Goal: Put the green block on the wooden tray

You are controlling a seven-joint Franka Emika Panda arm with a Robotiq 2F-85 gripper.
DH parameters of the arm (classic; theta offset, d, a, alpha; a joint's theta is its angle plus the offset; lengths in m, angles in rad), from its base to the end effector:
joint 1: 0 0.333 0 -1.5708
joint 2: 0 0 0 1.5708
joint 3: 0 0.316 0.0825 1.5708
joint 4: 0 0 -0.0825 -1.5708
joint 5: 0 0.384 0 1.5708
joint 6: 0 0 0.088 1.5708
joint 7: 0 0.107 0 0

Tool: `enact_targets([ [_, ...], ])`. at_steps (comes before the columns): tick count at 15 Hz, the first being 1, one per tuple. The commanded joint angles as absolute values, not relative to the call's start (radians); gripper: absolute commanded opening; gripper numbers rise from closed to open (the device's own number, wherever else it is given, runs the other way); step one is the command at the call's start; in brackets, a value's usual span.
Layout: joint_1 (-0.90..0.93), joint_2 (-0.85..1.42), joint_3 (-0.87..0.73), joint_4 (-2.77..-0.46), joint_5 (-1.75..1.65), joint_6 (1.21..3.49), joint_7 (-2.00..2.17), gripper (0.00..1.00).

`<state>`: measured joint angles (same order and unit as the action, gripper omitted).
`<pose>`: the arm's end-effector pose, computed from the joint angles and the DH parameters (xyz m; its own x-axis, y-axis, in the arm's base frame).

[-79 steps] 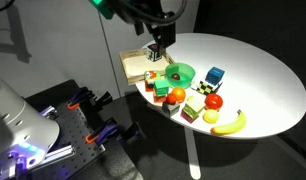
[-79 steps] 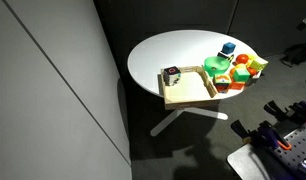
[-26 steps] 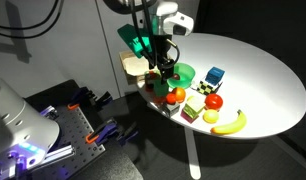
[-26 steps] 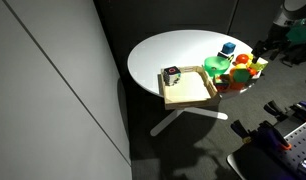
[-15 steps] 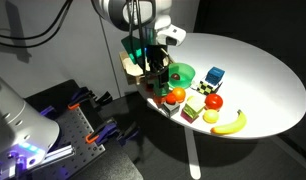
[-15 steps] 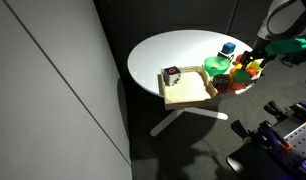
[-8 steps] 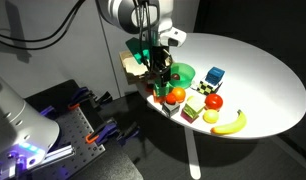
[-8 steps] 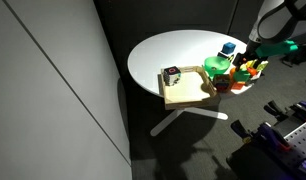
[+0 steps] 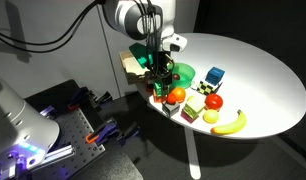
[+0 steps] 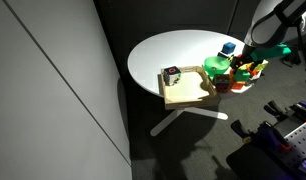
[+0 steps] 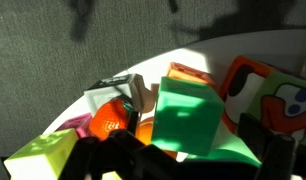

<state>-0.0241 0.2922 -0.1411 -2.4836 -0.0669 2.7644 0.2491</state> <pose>0.4650 -0.0783 0.1760 0.9407 -0.3392 0.0043 -0.3388 -0.9386 0.0654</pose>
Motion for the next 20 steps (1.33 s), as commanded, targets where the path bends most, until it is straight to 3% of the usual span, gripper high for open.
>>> enact_targets([
  [1, -0.007, 0.322, -0.16, -2.46, -0.081, 2.773, 0.261, 1.0],
  [2, -0.005, 0.327, -0.163, -2.457, -0.083, 2.772, 0.262, 1.0],
  [3, -0.004, 0.331, -0.164, -2.455, -0.083, 2.772, 0.261, 0.75],
  [4, -0.004, 0.334, -0.165, -2.454, -0.081, 2.769, 0.26, 0.74],
  [9, -0.014, 0.3, -0.151, -2.461, -0.063, 2.736, 0.234, 0.34],
  [13, -0.017, 0.251, -0.145, -2.476, -0.06, 2.698, 0.222, 0.28],
  [20, -0.015, 0.205, -0.108, -2.455, -0.047, 2.65, 0.224, 0.26],
])
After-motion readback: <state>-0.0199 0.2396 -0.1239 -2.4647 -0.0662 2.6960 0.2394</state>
